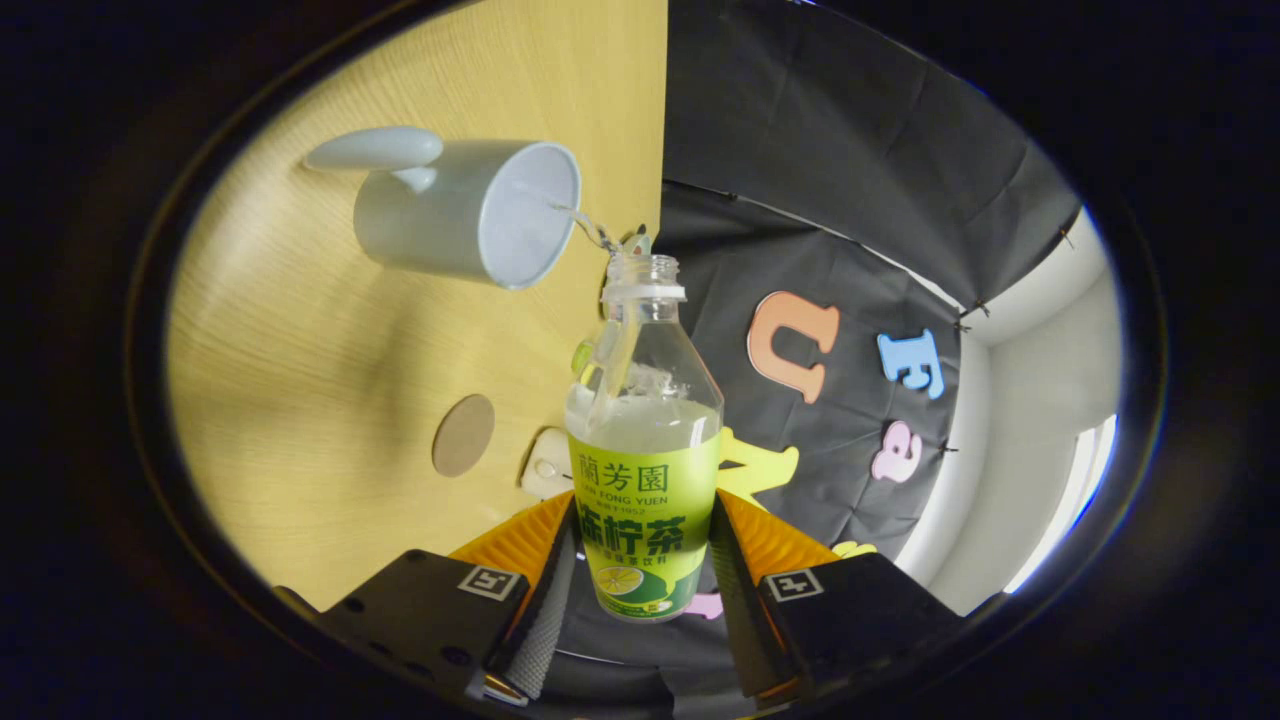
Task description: Take the bottle from table, then pour the juice into the cup, finally place the bottle on the coaster
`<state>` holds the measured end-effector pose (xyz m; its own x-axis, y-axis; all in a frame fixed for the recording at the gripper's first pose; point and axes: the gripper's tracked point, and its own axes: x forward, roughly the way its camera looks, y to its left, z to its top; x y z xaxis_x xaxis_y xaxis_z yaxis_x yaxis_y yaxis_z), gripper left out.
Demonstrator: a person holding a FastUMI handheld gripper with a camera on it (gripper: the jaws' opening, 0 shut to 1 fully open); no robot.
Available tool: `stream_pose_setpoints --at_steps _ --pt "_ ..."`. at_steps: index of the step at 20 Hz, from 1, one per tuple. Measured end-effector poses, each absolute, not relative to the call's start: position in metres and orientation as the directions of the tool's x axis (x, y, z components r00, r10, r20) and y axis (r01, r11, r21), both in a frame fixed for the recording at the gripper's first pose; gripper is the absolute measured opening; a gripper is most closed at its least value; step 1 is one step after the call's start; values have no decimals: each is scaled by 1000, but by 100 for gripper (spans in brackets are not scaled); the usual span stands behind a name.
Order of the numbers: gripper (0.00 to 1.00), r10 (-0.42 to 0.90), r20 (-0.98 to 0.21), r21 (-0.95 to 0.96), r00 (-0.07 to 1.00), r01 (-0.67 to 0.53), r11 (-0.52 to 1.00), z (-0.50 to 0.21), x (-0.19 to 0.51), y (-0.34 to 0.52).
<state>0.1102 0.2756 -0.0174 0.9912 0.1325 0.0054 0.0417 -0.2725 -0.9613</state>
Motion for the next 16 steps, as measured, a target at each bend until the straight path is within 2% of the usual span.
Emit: stream_pose_setpoints --at_steps 16 --pt "74 134 15 -930 991 63 -363 -5 109 280"
